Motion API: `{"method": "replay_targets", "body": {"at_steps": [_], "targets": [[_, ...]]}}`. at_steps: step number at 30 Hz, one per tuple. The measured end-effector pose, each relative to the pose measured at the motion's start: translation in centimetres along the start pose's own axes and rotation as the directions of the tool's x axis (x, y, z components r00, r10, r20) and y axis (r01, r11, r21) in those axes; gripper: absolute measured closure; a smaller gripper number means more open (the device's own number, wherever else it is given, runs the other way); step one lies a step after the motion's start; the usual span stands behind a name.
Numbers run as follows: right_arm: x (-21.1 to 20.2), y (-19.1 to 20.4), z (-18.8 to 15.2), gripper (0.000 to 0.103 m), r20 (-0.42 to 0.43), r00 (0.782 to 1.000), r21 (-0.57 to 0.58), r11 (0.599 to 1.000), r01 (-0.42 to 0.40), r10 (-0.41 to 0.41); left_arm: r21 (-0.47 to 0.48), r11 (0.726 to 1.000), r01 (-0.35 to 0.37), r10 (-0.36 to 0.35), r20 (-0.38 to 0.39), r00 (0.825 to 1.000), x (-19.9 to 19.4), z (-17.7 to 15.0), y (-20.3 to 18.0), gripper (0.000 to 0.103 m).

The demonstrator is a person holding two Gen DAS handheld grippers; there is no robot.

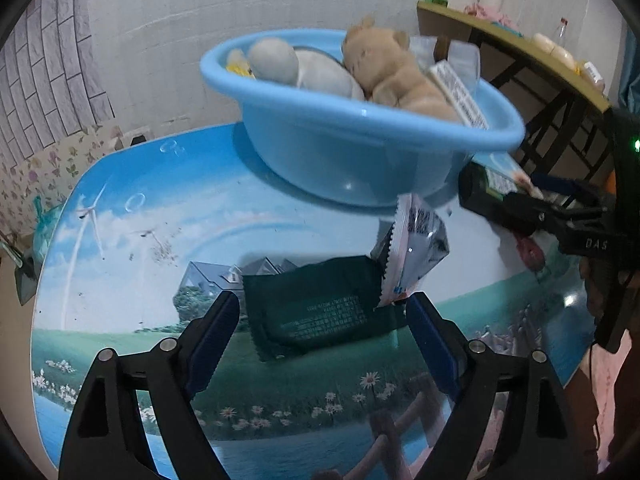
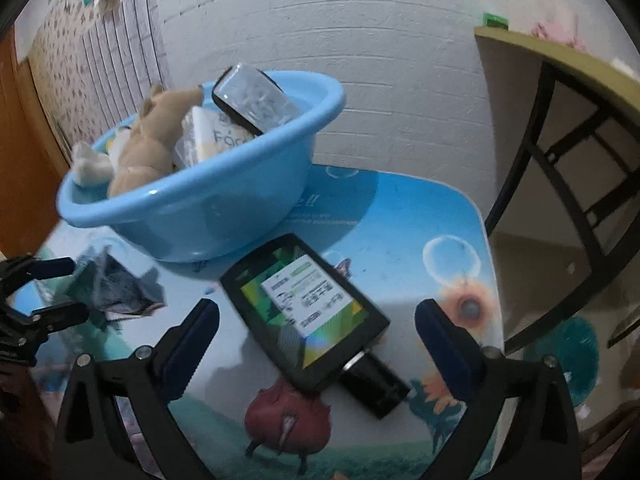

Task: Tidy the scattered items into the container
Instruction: 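Grasp the black-and-green box with the right tool while the left tool approaches the green packet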

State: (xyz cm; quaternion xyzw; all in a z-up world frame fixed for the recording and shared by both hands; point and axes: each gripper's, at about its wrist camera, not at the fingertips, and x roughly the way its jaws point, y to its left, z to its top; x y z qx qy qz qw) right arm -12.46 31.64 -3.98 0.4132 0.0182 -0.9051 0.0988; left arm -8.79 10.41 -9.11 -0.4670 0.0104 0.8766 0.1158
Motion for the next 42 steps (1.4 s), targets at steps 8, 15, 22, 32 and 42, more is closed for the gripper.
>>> {"method": "replay_targets", "body": {"at_steps": [8, 15, 22, 32, 42], "targets": [[2.3, 0.7, 0.2, 0.003, -0.086, 0.996, -0.058, 0.998, -0.017, 0.012, 0.044, 0.997, -0.061, 0.061, 0.0, 0.998, 1.2, -0.1, -1.1, 0.013], [2.3, 1.3, -0.2, 0.017, -0.108, 0.994, -0.07, 0.997, -0.024, 0.017, 0.064, 0.997, -0.048, 0.046, 0.039, 0.998, 0.3, -0.3, -1.1, 0.04], [0.8, 2.4, -1.4, 0.033, -0.103, 0.994, -0.067, 0.997, -0.035, 0.028, 0.088, 0.995, -0.052, 0.048, 0.054, 0.997, -0.5, -0.8, -1.5, 0.048], [-1.6, 5.6, -3.6, 0.037, -0.117, 0.993, -0.068, 0.997, -0.037, 0.029, 0.027, 0.999, -0.025, 0.023, 0.059, 0.998, -2.1, -2.7, 1.5, 0.054], [-3.4, 8.3, -5.5, 0.038, -0.135, 0.991, -0.05, 0.999, -0.021, 0.014, -0.048, 0.999, 0.017, -0.013, 0.081, 0.997, -4.4, -6.1, 4.5, 0.051]]}}
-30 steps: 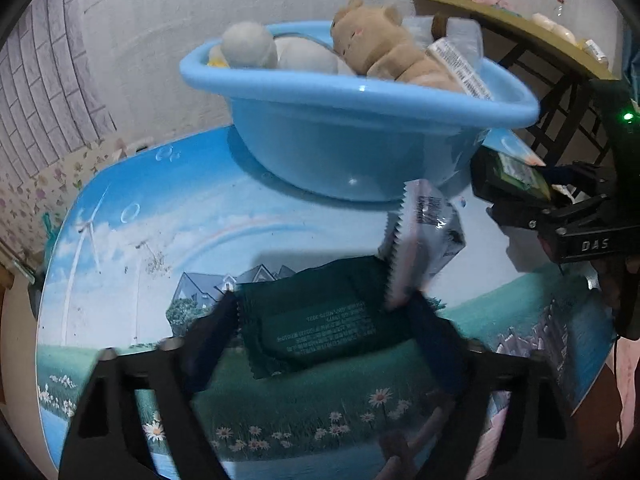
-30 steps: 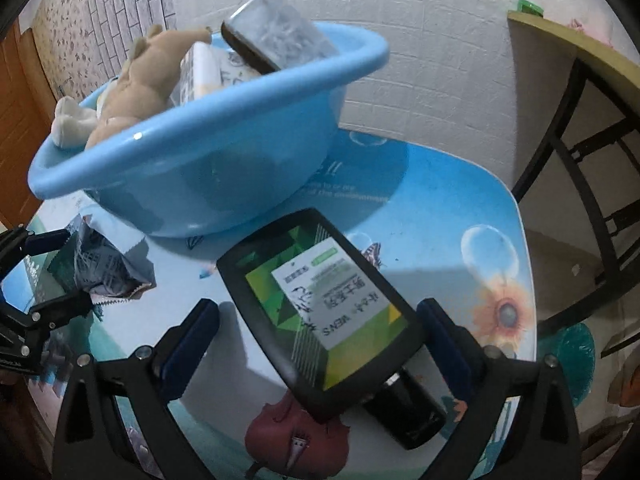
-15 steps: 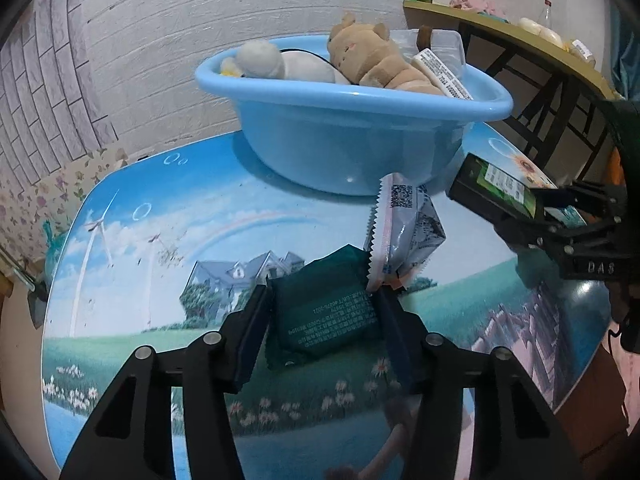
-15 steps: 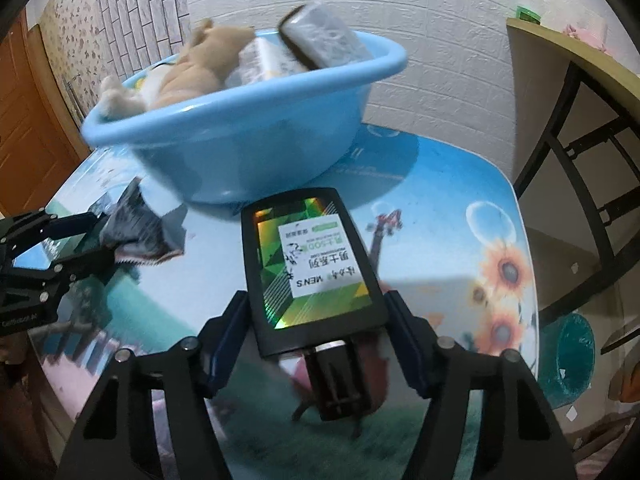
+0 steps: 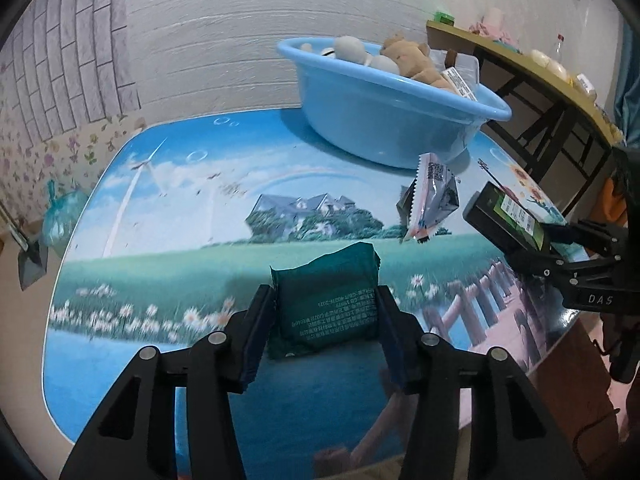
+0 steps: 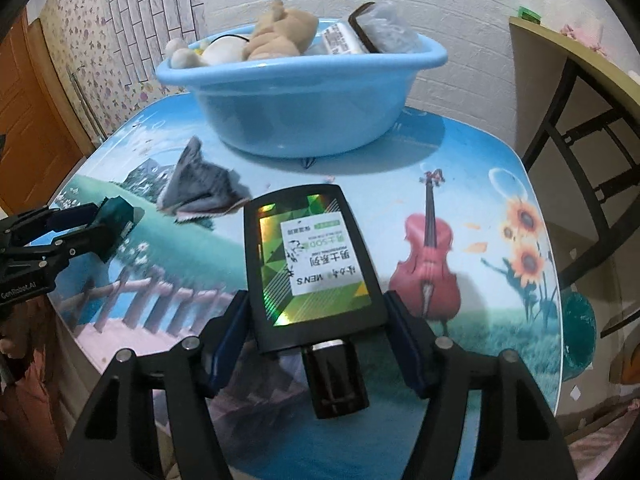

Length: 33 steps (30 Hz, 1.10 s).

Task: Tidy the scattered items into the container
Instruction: 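Grasp the black-and-green box with the right tool while the left tool approaches the green packet, then grasp the dark green packet with the left tool while the right tool holds the black box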

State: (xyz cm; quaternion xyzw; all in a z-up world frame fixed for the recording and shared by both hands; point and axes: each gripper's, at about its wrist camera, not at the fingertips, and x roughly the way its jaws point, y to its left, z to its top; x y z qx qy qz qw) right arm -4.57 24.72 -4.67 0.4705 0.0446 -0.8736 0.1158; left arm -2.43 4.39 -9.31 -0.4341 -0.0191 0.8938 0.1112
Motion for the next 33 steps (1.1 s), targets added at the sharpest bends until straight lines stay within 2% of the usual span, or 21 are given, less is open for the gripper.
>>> {"method": "replay_targets", "body": {"at_steps": [5, 10, 13, 17, 25, 30, 33], "targets": [[-0.7, 0.8, -0.8, 0.038, -0.012, 1.0, 0.011, 1.0, 0.021, -0.02, -0.007, 1.0, 0.023, -0.023, 0.014, 1.0, -0.9, -1.1, 0.5, 0.049], [-1.3, 1.9, -1.8, 0.039, -0.02, 0.998, 0.013, 0.999, 0.053, -0.052, -0.042, 0.999, 0.022, -0.021, 0.021, 1.0, -1.5, -1.7, 1.6, 0.041], [-1.6, 2.3, -2.2, 0.038, -0.023, 0.999, 0.02, 0.999, 0.041, -0.04, -0.077, 0.996, 0.037, -0.036, 0.022, 0.999, -1.9, -1.9, 2.2, 0.038], [-1.7, 2.4, -2.4, 0.038, -0.016, 0.999, 0.028, 0.999, 0.034, -0.033, -0.102, 0.994, 0.049, -0.046, 0.03, 0.998, -2.0, -2.0, 2.6, 0.028], [-1.4, 2.5, -2.2, 0.035, 0.001, 0.999, 0.017, 0.999, 0.035, -0.035, -0.044, 0.999, 0.024, -0.022, 0.036, 0.999, -1.5, -2.1, 1.6, 0.019], [-0.9, 2.1, -1.8, 0.027, 0.026, 0.999, 0.017, 0.999, 0.028, -0.028, 0.017, 1.0, -0.02, 0.02, 0.04, 0.999, -1.0, -2.3, 0.5, 0.007], [-0.6, 1.9, -1.8, 0.017, 0.057, 0.998, 0.018, 0.999, 0.027, -0.028, 0.062, 0.996, -0.058, 0.055, 0.039, 0.998, -0.5, -2.5, -0.3, 0.0]]}}
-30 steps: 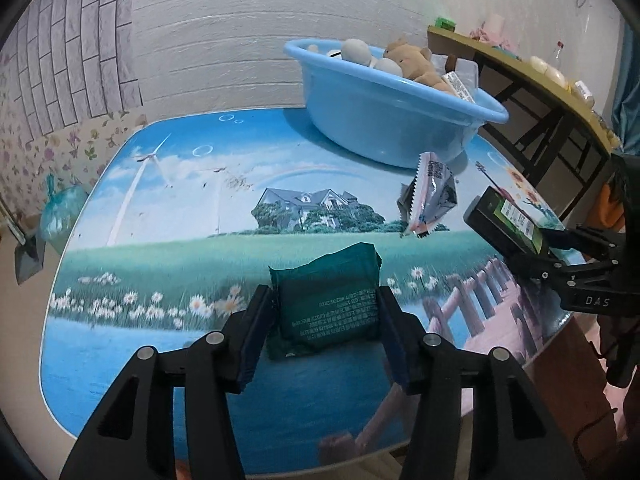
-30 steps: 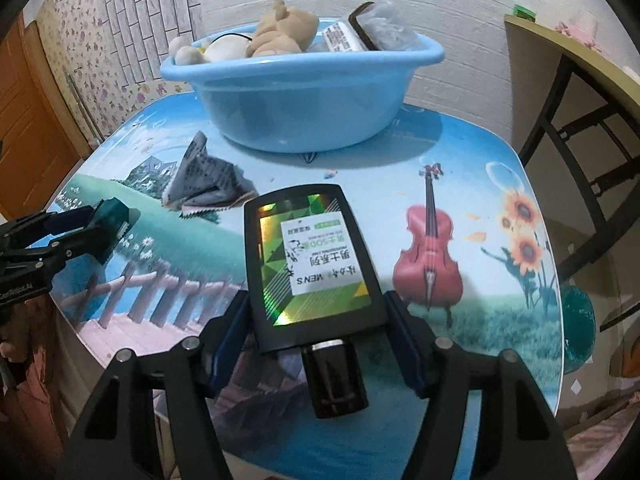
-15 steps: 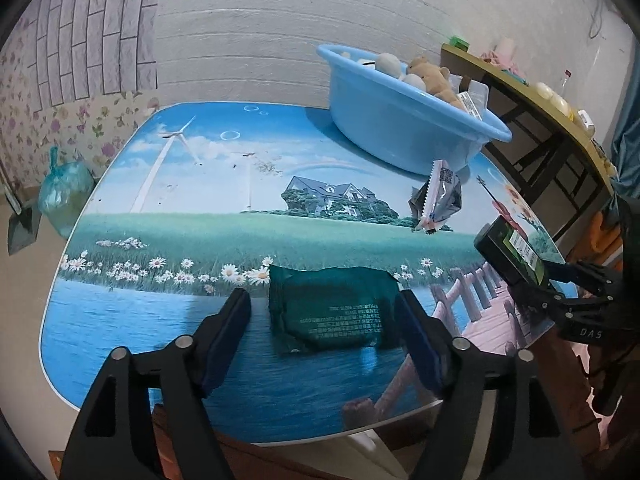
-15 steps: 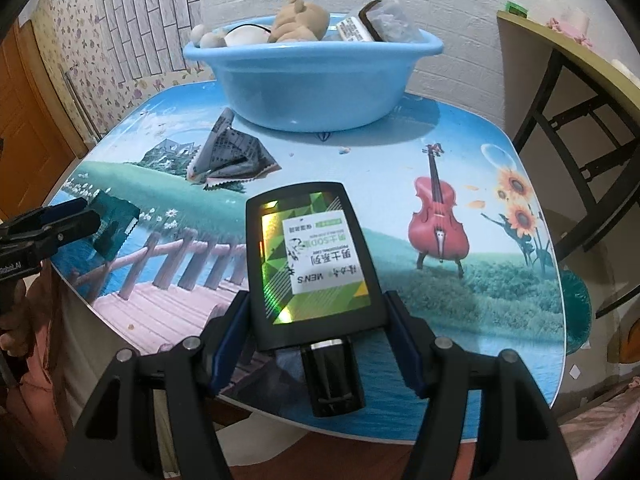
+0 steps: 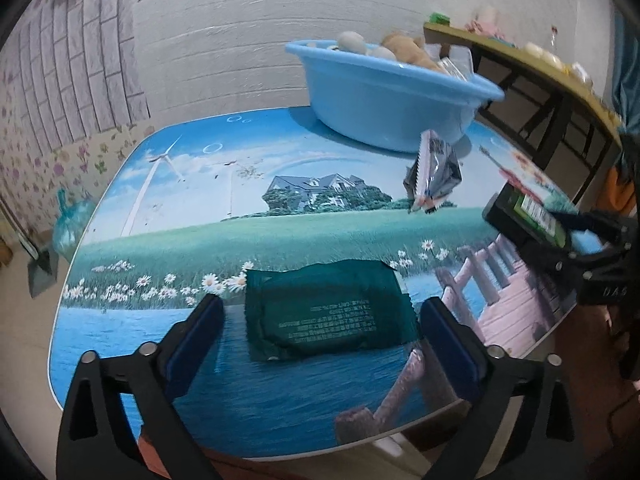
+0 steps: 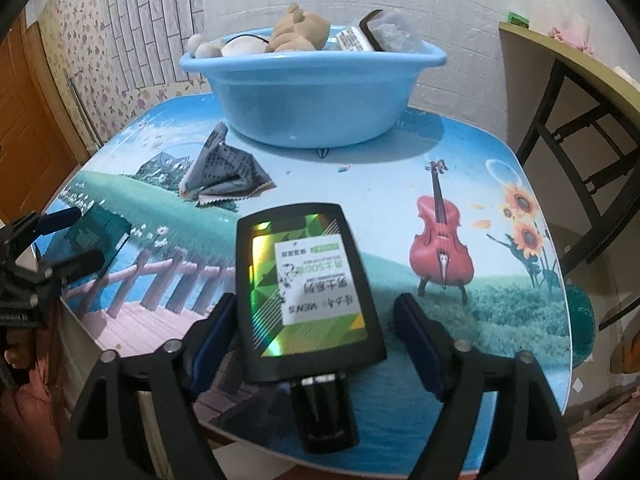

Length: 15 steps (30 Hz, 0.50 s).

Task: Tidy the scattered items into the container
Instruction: 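Grasp the dark green packet with the left tool while the right tool holds the black box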

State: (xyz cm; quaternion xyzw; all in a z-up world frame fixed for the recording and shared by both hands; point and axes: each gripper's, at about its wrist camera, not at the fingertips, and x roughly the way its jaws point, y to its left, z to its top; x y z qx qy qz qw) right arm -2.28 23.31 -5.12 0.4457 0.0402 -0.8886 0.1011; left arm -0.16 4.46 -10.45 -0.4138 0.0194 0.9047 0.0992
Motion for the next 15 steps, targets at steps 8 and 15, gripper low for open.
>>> {"method": "replay_targets", "body": {"at_steps": [8, 15], "targets": [[0.58, -1.01, -0.31, 0.0, 0.065, 0.997, 0.037, 0.999, 0.024, -0.027, 0.016, 1.0, -0.017, 0.017, 0.018, 1.0, 0.17, 0.0, -0.35, 0.0], [0.64, -0.96, -0.34, 0.0, 0.081, 0.996, 0.036, 0.999, 0.025, -0.028, 0.016, 1.0, -0.019, 0.018, 0.02, 1.0, 0.25, 0.05, -0.4, 0.0]]}}
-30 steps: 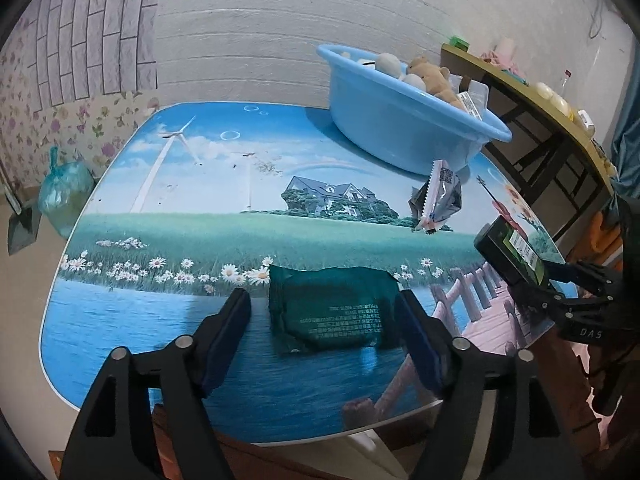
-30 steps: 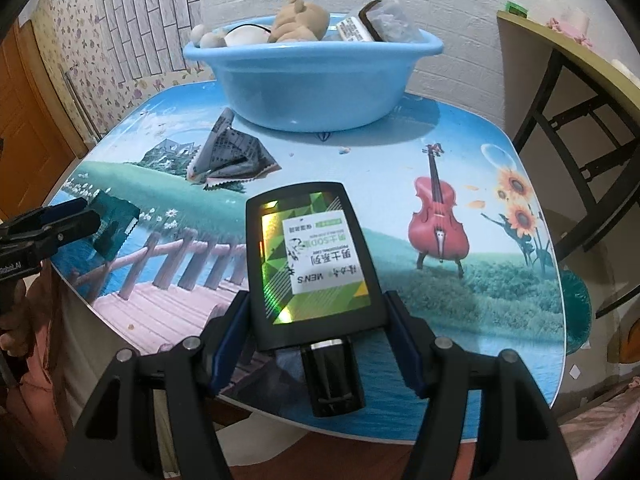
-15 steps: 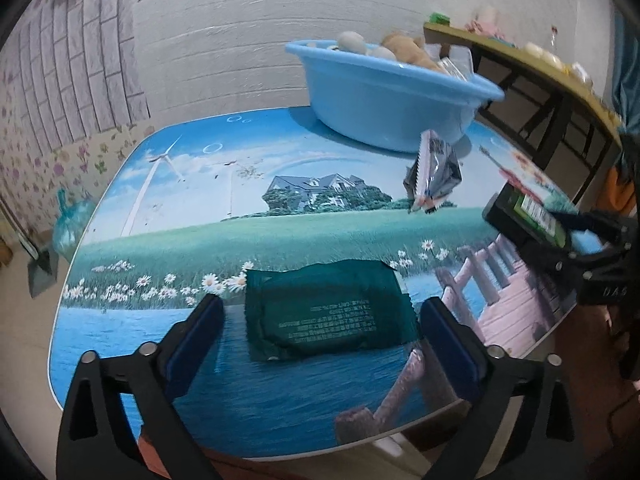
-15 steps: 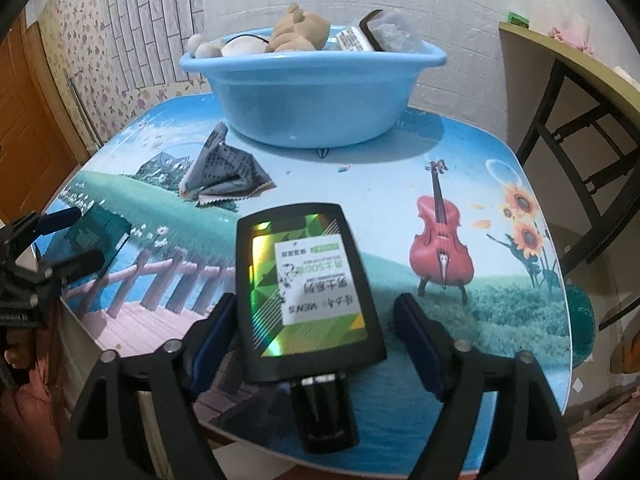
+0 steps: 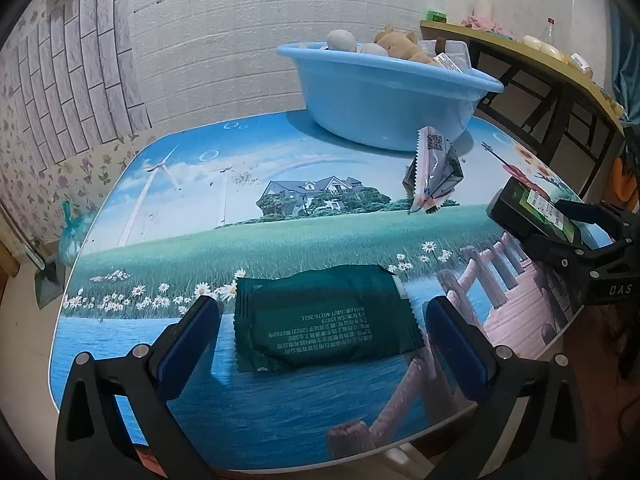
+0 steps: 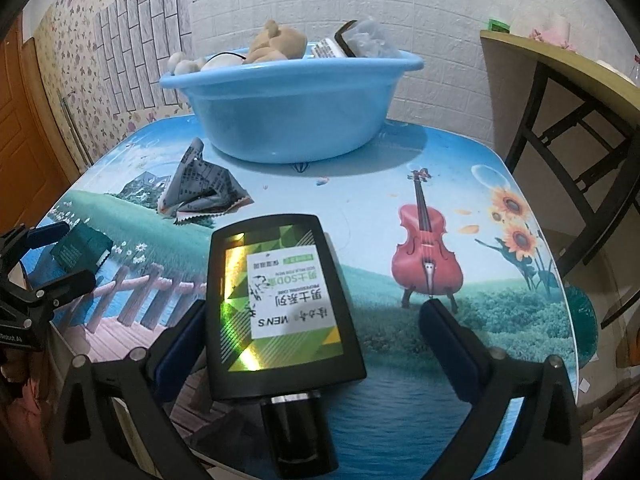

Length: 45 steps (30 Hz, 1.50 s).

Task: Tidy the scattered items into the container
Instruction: 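Grasp the dark green packet with the left tool while the right tool holds the black box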

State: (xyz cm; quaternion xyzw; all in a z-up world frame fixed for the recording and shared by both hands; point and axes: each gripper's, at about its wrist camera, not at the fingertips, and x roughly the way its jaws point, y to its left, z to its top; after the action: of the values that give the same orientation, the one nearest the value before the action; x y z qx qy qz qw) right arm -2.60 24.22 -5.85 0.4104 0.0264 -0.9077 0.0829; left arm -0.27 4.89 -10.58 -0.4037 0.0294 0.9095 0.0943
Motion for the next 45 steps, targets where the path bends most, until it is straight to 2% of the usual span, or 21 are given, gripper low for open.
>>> {"method": "replay_targets", "body": {"at_steps": [5, 6, 7, 8, 9, 11, 12, 14, 18, 19, 22, 23, 26, 27, 30, 33, 35, 37, 38, 39, 45], "targets": [[-0.1, 0.3, -0.1, 0.002, 0.002, 1.0, -0.001, 1.0, 0.004, -0.004, -0.003, 1.0, 0.002, -0.002, 0.002, 1.0, 0.0, 0.0, 0.0, 0.0], [-0.2, 0.3, -0.1, 0.007, 0.006, 1.0, -0.003, 1.0, -0.002, 0.002, -0.007, 1.0, 0.005, -0.005, 0.003, 1.0, -0.1, 0.0, 0.1, 0.0], [-0.4, 0.3, -0.1, 0.022, 0.016, 1.0, -0.01, 1.0, -0.017, 0.017, -0.014, 1.0, 0.008, -0.007, 0.007, 1.0, -0.2, 0.0, 0.2, 0.003], [-0.7, 0.7, -0.3, 0.041, 0.027, 0.999, -0.023, 0.999, -0.027, 0.028, -0.026, 1.0, 0.013, -0.012, 0.018, 1.0, -0.4, 0.0, 0.4, 0.013], [-0.9, 1.1, -0.3, 0.042, 0.035, 0.999, -0.041, 0.999, -0.03, 0.032, -0.037, 0.999, 0.017, -0.016, 0.027, 1.0, -0.7, 0.0, 0.7, 0.027], [-0.9, 1.1, -0.3, 0.042, 0.035, 0.999, -0.036, 0.999, -0.035, 0.036, -0.065, 0.998, 0.026, -0.023, 0.039, 0.999, -1.0, 0.0, 1.3, 0.041], [-0.9, 0.9, -0.3, 0.042, 0.035, 0.999, -0.035, 0.999, -0.039, 0.04, -0.082, 0.996, 0.031, -0.028, 0.044, 0.999, -1.1, 0.0, 1.6, 0.046], [-0.8, 0.8, -0.3, 0.042, 0.035, 0.998, -0.031, 0.999, -0.043, 0.044, -0.11, 0.992, 0.06, -0.055, 0.051, 0.997, -1.2, -0.1, 2.3, 0.049], [-0.8, 0.4, -0.2, 0.042, 0.034, 0.997, -0.012, 0.998, -0.067, 0.067, -0.148, 0.987, 0.07, -0.062, 0.058, 0.996, -1.4, -0.1, 3.0, 0.069], [-1.0, 0.5, -0.2, 0.042, 0.038, 0.997, -0.008, 0.997, -0.07, 0.071, -0.157, 0.985, 0.077, -0.069, 0.058, 0.996, -1.5, -0.2, 3.2, 0.071], [-1.4, 1.0, -0.5, 0.042, 0.034, 0.997, -0.007, 0.997, -0.074, 0.074, -0.153, 0.985, 0.083, -0.076, 0.05, 0.996, -1.6, -0.4, 3.3, 0.07], [-1.3, 1.1, -0.7, 0.042, 0.031, 0.997, -0.008, 0.997, -0.071, 0.071, -0.151, 0.985, 0.078, -0.072, 0.045, 0.996, -1.6, -0.4, 3.2, 0.063], [-1.3, 1.3, -0.7, 0.042, 0.03, 0.997, -0.017, 0.998, -0.064, 0.064, -0.133, 0.989, 0.066, -0.061, 0.036, 0.997, -1.7, -0.5, 2.6, 0.036], [-1.3, 1.3, -0.7, 0.042, 0.03, 0.998, -0.018, 0.998, -0.063, 0.063, -0.123, 0.99, 0.063, -0.059, 0.038, 0.998, -1.8, -0.6, 2.4, 0.031], [-1.3, 1.3, -0.7, 0.042, 0.028, 0.998, -0.022, 0.998, -0.059, 0.06, -0.084, 0.994, 0.073, -0.071, 0.025, 0.997, -1.6, -0.6, 1.7, 0.022], [-1.3, 1.4, -0.7, 0.042, 0.028, 0.998, -0.025, 0.998, -0.057, 0.057, -0.039, 0.998, 0.039, -0.038, 0.006, 0.999, -1.2, -0.6, 0.8, 0.018], [-1.3, 1.4, -0.7, 0.042, 0.028, 0.998, -0.025, 0.998, -0.057, 0.058, 0.003, 1.0, 0.015, -0.015, -0.006, 1.0, -0.9, -0.6, 0.1, 0.018], [-1.3, 1.4, -0.7, 0.042, 0.027, 0.998, -0.024, 0.998, -0.057, 0.057, 0.05, 0.998, 0.047, -0.047, 0.0, 0.999, -1.1, -0.5, -0.6, 0.031], [-1.3, 1.4, -0.7, 0.042, 0.027, 0.998, -0.024, 0.998, -0.059, 0.06, 0.072, 0.995, 0.065, -0.065, 0.006, 0.998, -1.2, -0.5, -1.0, 0.043], [-1.4, 1.4, -0.6, 0.042, 0.031, 0.998, -0.025, 0.998, -0.06, 0.061, 0.086, 0.994, 0.072, -0.072, 0.008, 0.997, -1.3, -0.6, -1.3, 0.048], [-2.0, 1.0, -0.3, 0.042, 0.059, 0.996, -0.007, 0.998, -0.063, 0.063, 0.069, 0.992, 0.101, -0.102, 0.02, 0.995, -1.7, -0.4, -1.1, 0.062]]}}
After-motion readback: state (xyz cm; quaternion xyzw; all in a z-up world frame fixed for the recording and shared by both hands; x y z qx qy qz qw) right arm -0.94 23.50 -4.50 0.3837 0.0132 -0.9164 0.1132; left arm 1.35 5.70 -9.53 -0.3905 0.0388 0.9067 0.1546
